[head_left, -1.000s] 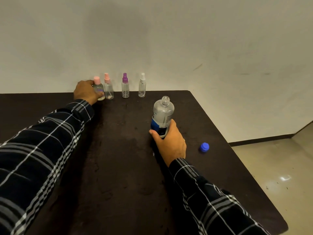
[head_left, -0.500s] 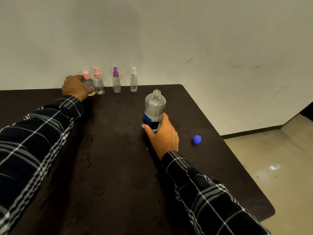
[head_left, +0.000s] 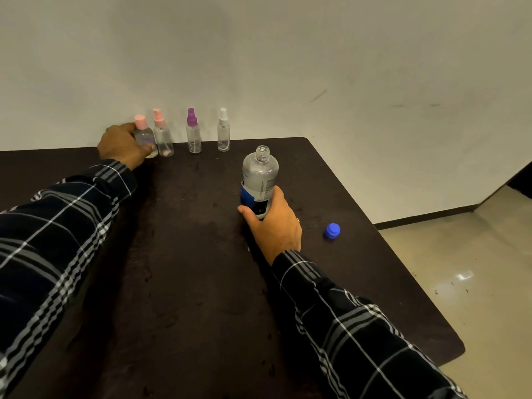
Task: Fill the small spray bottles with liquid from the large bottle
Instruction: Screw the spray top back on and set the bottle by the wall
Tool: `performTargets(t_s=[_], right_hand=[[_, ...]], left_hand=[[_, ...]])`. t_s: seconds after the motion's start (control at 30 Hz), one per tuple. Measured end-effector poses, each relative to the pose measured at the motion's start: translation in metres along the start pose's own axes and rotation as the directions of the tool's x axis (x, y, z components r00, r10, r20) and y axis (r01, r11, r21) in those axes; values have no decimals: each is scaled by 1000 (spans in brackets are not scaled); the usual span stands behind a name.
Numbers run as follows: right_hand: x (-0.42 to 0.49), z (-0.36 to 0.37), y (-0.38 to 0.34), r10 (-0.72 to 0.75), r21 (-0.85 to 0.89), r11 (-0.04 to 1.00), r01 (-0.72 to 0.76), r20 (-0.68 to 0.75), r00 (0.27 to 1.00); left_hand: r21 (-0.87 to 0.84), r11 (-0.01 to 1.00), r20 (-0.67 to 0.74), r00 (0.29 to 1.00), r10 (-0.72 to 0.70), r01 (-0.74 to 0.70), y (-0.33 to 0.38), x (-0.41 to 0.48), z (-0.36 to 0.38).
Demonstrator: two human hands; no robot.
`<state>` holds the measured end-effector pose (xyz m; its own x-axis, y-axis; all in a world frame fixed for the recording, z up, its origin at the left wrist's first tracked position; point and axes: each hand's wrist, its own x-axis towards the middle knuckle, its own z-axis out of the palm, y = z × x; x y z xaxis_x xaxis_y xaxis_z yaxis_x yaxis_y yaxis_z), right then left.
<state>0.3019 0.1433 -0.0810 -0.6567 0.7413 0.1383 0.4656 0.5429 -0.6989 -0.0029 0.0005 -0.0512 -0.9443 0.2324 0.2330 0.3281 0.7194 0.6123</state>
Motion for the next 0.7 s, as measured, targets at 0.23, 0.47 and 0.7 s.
performTargets(t_s=[0.23,0.47,0.7], right_hand=[[-1,-2,0,-7,2,1000,7,0,1000],[-1,0,0,-7,-3,1000,7,-12,1000],[1,1,2,-8,-6,1000,8,-3,1000]], left_hand=[[78,997,1,1000,-5,5,2,3,2],[62,995,-17,996,-83,84,3,10,11],[15,988,-14,988,-155,155,3,8,15]])
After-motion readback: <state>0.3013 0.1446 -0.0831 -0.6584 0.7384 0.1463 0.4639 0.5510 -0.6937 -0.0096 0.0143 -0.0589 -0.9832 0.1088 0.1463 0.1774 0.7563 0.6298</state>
